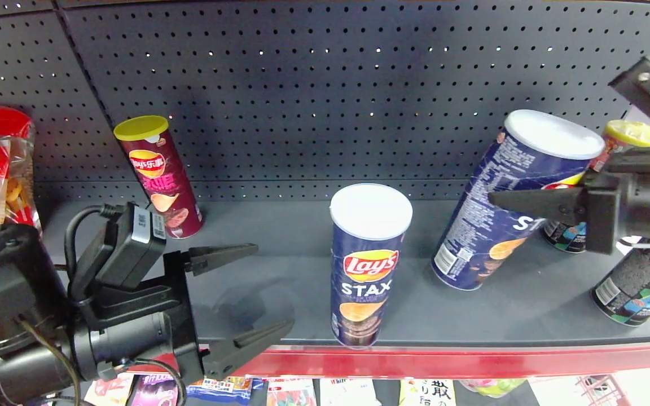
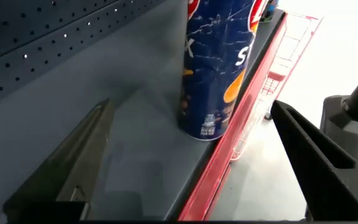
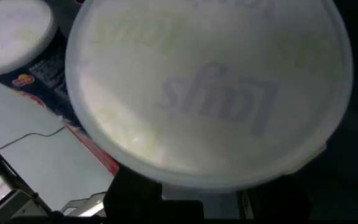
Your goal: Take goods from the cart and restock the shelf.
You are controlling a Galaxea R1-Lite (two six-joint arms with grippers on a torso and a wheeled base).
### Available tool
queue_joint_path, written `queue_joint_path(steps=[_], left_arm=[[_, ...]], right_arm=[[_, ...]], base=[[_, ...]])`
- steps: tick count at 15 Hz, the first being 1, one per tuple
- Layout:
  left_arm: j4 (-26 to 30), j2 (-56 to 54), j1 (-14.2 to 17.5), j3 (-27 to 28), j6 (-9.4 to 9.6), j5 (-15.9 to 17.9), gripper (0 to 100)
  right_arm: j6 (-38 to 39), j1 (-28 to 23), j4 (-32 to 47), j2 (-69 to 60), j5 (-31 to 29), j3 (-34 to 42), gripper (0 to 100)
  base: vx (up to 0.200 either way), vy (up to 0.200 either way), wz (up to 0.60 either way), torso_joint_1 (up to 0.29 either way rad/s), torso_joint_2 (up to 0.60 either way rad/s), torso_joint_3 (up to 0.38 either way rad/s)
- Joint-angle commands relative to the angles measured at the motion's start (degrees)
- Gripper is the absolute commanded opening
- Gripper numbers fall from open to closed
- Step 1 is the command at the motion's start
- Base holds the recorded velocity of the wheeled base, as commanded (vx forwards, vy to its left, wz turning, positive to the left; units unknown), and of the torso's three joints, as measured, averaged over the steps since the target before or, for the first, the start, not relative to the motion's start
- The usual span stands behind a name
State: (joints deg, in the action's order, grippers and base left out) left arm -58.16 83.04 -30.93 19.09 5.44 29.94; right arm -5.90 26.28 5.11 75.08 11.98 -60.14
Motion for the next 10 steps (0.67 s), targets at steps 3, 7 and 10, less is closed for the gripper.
queue_joint_path(steps=[3, 7, 10], left_arm=[[-0.29, -0.43, -1.68, -0.72, -0.16, -0.32, 100], [-0.2, -2.27, -1.06, -3.18, -0.87, -5.68, 100], [0.07, -3.5, 0.78, -4.06, -2.1, -10.16, 100]], right_arm=[[-1.57, 0.35, -1.24, 13.42, 2.87, -9.56, 0], [-2.36, 1.23, -1.42, 19.22, 3.31, -14.66, 0], [-3.06, 1.4, -2.73, 22.21, 5.16, -15.98, 0]], base=[[0.0, 0.0, 0.0, 0.0, 0.0, 0.0], [0.0, 0.0, 0.0, 0.0, 0.0, 0.0], [0.0, 0.0, 0.0, 0.0, 0.0, 0.0]])
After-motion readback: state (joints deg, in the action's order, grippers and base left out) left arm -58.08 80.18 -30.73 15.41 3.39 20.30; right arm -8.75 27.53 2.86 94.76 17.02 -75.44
